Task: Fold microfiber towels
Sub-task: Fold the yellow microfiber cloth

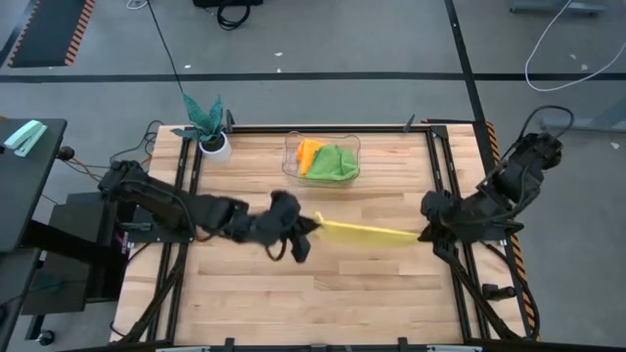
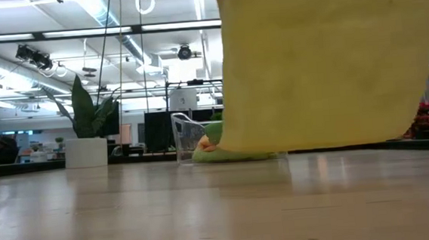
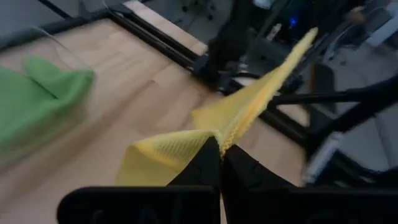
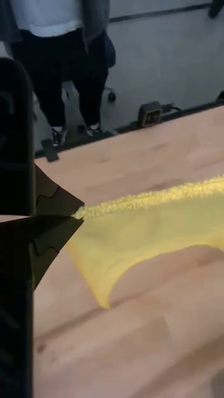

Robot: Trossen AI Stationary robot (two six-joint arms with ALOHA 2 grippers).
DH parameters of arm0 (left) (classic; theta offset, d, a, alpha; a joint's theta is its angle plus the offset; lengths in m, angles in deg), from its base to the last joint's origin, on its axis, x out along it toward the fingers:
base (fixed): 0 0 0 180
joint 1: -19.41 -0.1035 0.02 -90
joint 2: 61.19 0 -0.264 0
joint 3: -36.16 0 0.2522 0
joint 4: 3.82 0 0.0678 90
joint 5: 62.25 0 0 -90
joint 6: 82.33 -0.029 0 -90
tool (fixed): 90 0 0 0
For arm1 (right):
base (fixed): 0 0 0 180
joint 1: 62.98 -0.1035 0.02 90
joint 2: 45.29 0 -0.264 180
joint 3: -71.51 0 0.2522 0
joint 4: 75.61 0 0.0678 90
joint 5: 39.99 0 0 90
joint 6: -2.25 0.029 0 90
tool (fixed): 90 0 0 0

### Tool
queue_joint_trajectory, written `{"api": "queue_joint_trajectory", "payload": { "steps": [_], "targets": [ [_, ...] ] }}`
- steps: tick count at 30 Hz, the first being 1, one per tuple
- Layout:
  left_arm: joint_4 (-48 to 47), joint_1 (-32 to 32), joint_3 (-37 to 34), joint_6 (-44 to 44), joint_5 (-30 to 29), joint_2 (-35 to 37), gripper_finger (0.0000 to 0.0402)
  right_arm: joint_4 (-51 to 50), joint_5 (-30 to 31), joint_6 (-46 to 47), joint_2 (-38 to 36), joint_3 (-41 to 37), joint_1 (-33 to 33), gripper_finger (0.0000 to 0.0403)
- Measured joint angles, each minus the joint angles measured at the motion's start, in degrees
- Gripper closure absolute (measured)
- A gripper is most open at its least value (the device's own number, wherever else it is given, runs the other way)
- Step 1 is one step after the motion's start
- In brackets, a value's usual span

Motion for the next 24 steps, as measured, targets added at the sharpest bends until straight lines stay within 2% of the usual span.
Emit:
{"api": "queue_joint_trajectory", "payload": {
  "steps": [7,12,15,21,24],
  "targets": [
    [0.1,6.9,0.1,9.6,-4.1,-3.3,0.0398,2.5,0.1,6.4,1.5,0.0,-6.1,0.0403],
    [0.5,8.9,0.4,13.7,-5.6,-4.4,0.0398,2.8,-0.3,9.1,1.8,0.0,-7.1,0.0403],
    [-0.4,10.0,3.8,13.7,-6.8,-5.8,0.0398,2.2,-2.9,11.2,2.5,0.0,-7.1,0.0403],
    [-14.4,10.0,12.1,14.1,-7.9,-11.4,0.0398,0.9,-4.4,5.5,5.4,-0.1,-6.0,0.0403],
    [-17.4,8.8,13.5,16.1,-3.7,-13.3,0.0398,0.2,-4.9,4.8,5.4,-1.7,-4.9,0.0403]
  ]
}}
